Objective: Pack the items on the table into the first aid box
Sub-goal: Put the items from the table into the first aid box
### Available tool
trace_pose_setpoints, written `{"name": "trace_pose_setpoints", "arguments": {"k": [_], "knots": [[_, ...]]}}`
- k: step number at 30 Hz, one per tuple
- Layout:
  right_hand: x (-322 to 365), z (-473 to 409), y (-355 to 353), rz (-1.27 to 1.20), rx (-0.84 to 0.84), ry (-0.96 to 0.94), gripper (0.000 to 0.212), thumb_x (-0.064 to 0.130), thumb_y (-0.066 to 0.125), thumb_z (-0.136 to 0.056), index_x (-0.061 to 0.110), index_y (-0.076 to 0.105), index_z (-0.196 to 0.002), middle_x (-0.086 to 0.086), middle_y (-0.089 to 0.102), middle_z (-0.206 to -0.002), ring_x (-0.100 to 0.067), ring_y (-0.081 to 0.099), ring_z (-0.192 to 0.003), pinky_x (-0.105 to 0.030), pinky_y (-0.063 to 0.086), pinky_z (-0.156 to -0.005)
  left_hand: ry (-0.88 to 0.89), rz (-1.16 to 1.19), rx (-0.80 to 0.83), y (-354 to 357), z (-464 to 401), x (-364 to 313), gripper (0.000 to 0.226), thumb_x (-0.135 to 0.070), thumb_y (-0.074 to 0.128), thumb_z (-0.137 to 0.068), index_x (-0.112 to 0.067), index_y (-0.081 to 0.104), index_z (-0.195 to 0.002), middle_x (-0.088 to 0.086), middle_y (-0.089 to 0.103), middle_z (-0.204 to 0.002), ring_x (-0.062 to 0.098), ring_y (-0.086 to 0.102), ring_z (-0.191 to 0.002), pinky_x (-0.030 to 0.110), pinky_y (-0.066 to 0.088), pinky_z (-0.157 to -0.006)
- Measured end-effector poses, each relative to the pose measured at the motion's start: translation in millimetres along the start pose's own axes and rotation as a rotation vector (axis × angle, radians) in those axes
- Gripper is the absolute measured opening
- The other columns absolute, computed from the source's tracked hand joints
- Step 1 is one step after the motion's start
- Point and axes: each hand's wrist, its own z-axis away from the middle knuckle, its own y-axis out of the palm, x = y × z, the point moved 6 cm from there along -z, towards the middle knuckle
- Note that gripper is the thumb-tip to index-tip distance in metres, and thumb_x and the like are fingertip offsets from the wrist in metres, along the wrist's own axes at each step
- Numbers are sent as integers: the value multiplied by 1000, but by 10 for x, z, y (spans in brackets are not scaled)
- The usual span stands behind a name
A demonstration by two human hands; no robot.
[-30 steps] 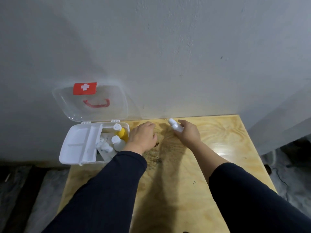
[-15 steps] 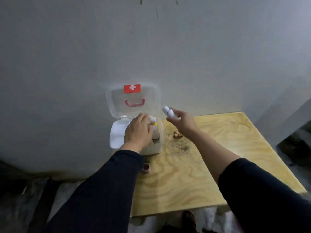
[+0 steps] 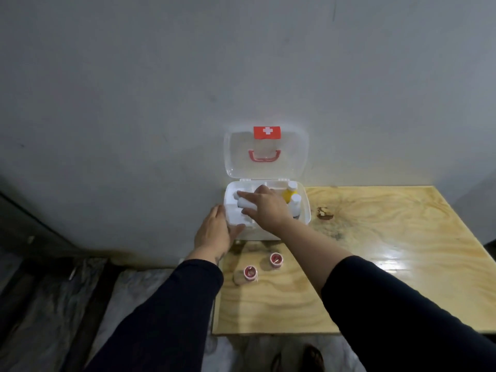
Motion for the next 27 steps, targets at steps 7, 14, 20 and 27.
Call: {"name": "trace_pose_setpoints", "arguments": {"k": [7,14,20,27], "knots": [[45,-120,72,-8,-63,84,46,29,45,-96,32,39,-142,-13,49,-129,-34,51,-116,-38,40,-97,48,-21,-9,-31,-18,-35,75,-51,56,-90,-13,29,-148,3,32,-154,26,39,-136,38,40,-105],[-82,-76,-97,43,-239,230,37,5,51,-87,16,58,-121,-10,51,-117,-36,63,-86,-34,41,-62,129,-213,55,-23,-38,-108,74,-49,47,-96,-10,20,-152,5,15,-162,25,23,-146,37,25,-118],[-32,-71,12,250,-193,141,24,17,53,-91,9,65,-110,-10,55,-112,-29,55,-99,-37,46,-81,83,-246,82,-44,-41,-113,77,-55,42,-95,-14,15,-154,-1,7,-163,22,12,-149,33,14,-119],[-59,43,-57,155,-163,126,37,32,53,-93,13,59,-125,-9,58,-124,-30,49,-114,-39,42,-96,82,-274,101,-53,-30,-136,77,-53,42,-96,-12,15,-154,1,8,-163,19,12,-149,32,11,-119]]}}
